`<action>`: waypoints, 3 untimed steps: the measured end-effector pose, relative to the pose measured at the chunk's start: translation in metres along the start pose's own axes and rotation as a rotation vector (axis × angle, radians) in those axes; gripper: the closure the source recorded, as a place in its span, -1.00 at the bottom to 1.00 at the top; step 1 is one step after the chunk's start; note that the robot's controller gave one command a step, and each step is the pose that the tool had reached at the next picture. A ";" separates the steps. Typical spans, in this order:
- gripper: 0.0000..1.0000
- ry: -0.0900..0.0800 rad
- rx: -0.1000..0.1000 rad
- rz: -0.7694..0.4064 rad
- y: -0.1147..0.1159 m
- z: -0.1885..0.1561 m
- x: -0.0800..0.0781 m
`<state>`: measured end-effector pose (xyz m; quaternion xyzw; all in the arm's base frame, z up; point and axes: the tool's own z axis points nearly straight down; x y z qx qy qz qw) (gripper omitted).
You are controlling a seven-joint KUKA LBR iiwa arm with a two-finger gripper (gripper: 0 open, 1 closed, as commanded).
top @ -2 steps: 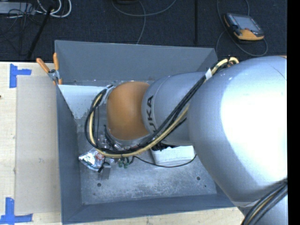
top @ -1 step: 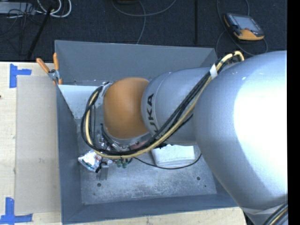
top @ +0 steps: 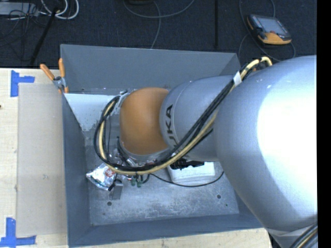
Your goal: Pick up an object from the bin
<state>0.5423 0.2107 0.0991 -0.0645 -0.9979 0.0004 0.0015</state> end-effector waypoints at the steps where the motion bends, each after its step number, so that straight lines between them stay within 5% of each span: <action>1: -1.00 0.001 0.001 0.055 -0.007 0.031 -0.004; 2: -1.00 0.002 0.000 0.056 -0.007 0.031 -0.004; 3: 1.00 0.002 0.000 0.056 -0.007 0.031 -0.004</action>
Offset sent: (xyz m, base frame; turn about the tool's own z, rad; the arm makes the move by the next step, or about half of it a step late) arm 0.0035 -0.0074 -0.0291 0.0573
